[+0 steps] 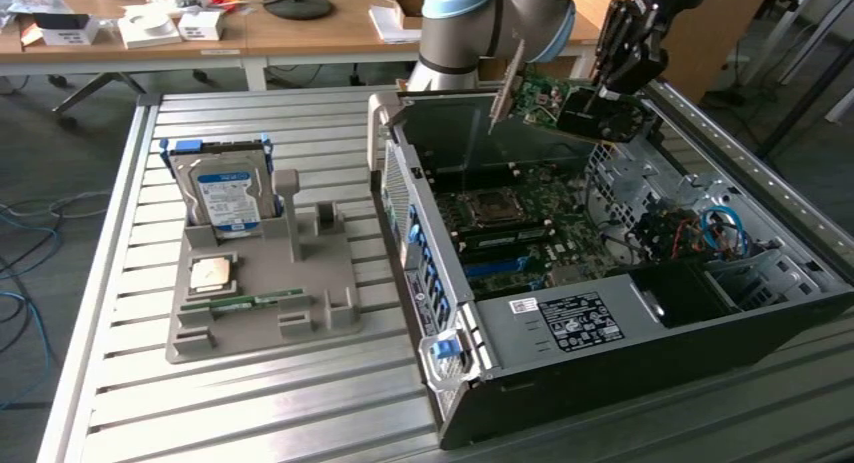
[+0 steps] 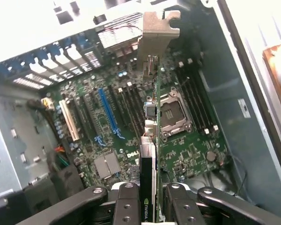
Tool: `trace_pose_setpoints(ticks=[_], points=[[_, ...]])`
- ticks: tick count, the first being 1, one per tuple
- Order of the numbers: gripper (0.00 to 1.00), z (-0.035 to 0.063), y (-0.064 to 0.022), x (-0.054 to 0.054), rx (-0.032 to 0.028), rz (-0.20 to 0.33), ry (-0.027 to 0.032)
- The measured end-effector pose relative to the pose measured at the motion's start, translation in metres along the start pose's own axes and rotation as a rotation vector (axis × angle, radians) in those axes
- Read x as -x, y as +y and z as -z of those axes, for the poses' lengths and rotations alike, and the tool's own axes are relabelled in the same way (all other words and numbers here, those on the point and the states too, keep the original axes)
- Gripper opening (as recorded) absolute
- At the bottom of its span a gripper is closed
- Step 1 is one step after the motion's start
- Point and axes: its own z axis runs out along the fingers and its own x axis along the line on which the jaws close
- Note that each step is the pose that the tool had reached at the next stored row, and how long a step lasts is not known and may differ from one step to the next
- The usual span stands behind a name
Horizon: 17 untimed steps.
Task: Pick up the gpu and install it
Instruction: 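Insert the gpu into the slot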
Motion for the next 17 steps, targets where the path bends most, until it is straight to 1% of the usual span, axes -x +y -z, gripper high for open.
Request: trace_pose_setpoints(ticks=[17], points=[[0.26, -0.0004, 0.0, 0.0, 0.006, 0.309, 0.028]])
